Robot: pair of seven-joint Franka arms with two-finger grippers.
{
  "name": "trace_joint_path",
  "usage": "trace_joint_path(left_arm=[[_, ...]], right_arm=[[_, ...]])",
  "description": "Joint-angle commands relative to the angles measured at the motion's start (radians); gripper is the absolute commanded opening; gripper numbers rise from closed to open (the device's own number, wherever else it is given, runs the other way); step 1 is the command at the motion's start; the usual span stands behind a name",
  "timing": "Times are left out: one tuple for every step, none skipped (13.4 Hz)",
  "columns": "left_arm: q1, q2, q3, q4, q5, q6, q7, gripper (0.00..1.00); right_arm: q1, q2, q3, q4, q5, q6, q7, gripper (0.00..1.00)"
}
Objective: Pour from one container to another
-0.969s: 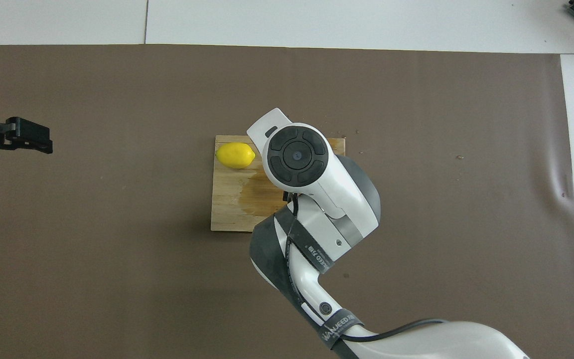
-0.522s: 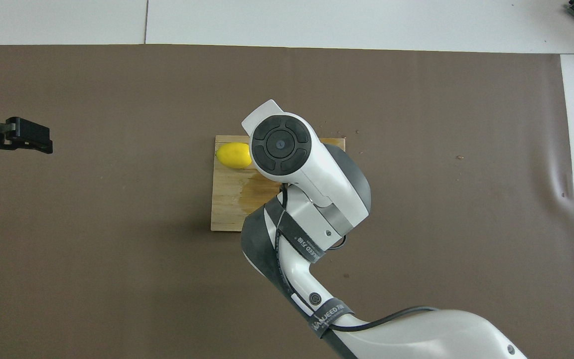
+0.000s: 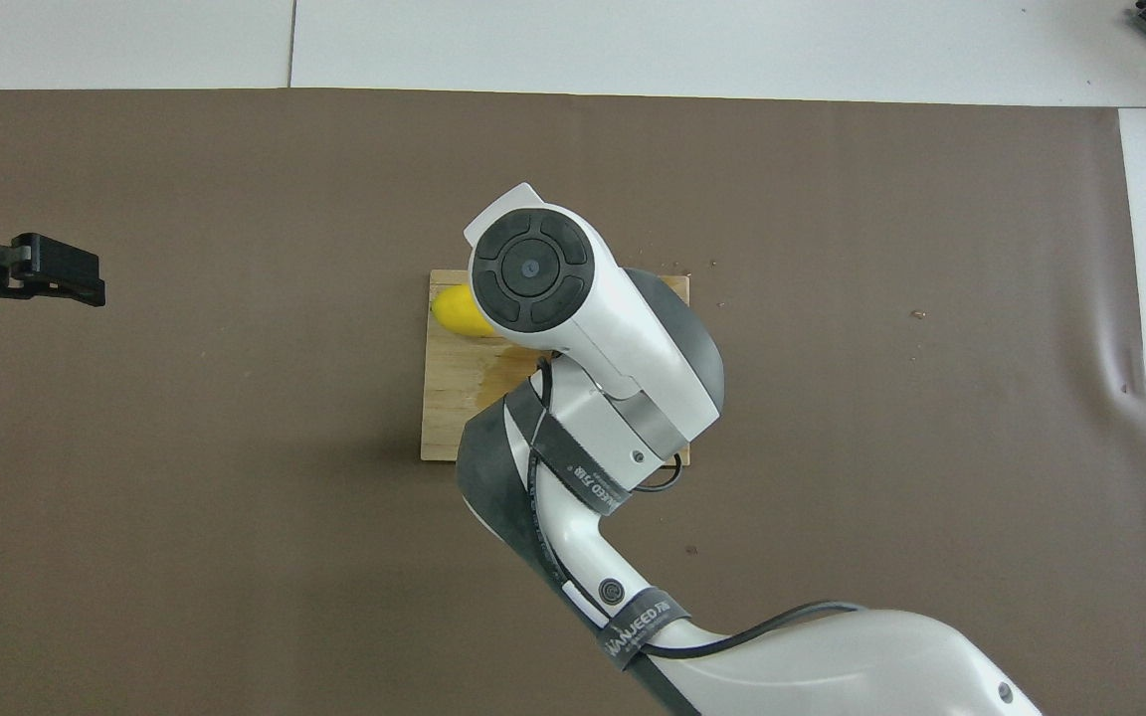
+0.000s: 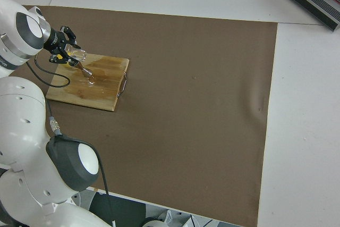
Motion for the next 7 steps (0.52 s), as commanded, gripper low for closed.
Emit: trace_joint_path(left_arm=[[-0.006,-0.02,0.005,-0.017,-0.007,0.011,-0.005,1.0],[-0.006,-0.02,0.005,-0.017,-0.007,0.011,-0.005,1.0],[-0.006,-0.019,0.005,-0.017,-0.007,0.011,-0.005,1.0],[-0.006,-0.02,0.005,-0.017,-0.007,0.011,-0.005,1.0],[-0.006,-0.02,0.005,-0.017,-0.007,0.011,-0.005,1.0],[-0.006,-0.02,0.005,-0.017,-0.007,0.011,-0.005,1.0],[-0.006,-0.02,0.005,-0.017,-0.007,0.011,-0.005,1.0]], right_arm=[[0.012,0.029,-0.008,0.043,-0.036,-0.029,0.036,0.0],[0.013,0.03,-0.008,0.042,-0.038,-0.029,0.046,0.0],[0.027,0.034,-0.009,0.043,-0.038,-0.031,0.049,0.0],[0.03,0.038,-0.01,0.045,-0.039,-0.032,0.05,0.0],[0.032,0.046,-0.011,0.054,-0.045,-0.038,0.05,0.0],[0.032,0.055,-0.011,0.071,-0.049,-0.047,0.053,0.0],[0.032,0.06,-0.011,0.08,-0.053,-0.064,0.053,0.0]])
